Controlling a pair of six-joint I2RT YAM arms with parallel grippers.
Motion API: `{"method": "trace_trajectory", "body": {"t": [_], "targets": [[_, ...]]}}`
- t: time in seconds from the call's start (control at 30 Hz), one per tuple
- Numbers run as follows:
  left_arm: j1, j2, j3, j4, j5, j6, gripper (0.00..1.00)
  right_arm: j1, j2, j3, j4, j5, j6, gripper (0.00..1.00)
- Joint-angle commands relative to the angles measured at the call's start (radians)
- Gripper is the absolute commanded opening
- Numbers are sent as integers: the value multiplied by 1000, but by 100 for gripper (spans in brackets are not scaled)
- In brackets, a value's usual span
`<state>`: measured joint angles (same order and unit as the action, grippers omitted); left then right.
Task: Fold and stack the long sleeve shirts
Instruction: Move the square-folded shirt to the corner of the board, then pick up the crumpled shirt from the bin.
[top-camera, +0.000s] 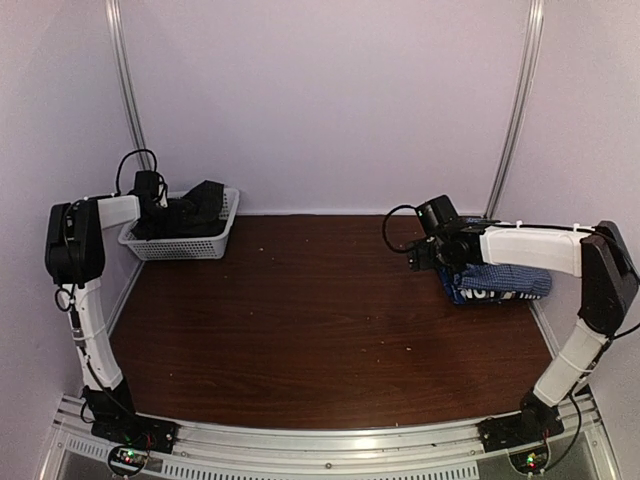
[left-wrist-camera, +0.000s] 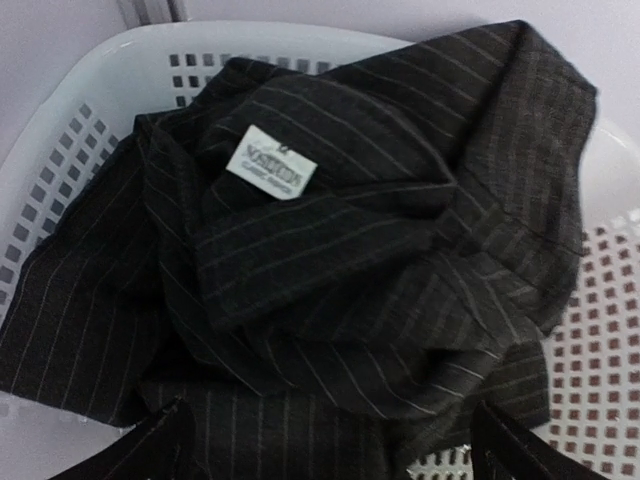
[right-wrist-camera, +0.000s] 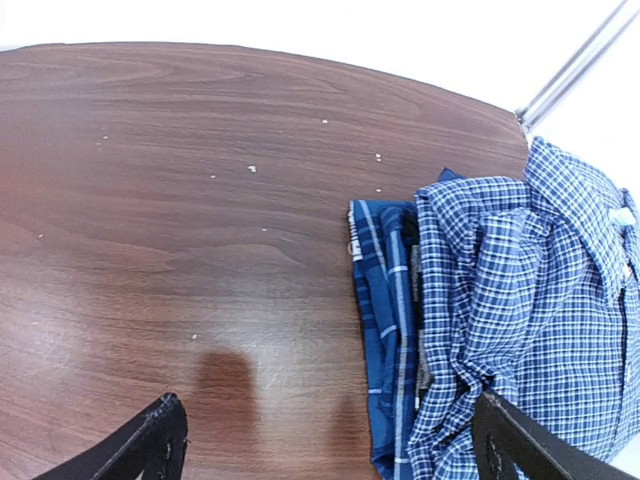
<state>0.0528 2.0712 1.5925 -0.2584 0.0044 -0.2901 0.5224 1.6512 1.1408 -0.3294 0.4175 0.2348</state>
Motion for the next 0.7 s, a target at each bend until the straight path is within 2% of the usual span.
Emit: {"method": "trace_trajectory", "body": {"t": [0.0, 0.17, 0.27, 0.37, 0.47, 0.53, 0.6, 0.67], "targets": [[14, 134, 165, -9, -82, 18, 98, 18, -21, 18, 4, -17, -4, 100], [15, 318, 382, -62, -130, 35, 97, 31, -12, 0, 11, -45, 9, 100], [19, 375, 448, -53, -96, 40, 90, 39, -3, -10, 10, -49, 17, 100], [20, 389, 479, -45, -55, 41, 68, 44, 6, -16, 9, -53, 25, 100], [20, 365, 483, -36, -6, 42, 37, 51, 12, -17, 9, -60, 30, 100], [20, 320, 472, -22, 76, 37, 19, 56, 15, -13, 7, -62, 32, 100], [19, 249, 446, 0, 158, 23, 7, 61, 12, -10, 7, -64, 33, 100], [18, 159, 412, 35, 261, 0, 0, 65, 5, -9, 6, -63, 33, 100]]}}
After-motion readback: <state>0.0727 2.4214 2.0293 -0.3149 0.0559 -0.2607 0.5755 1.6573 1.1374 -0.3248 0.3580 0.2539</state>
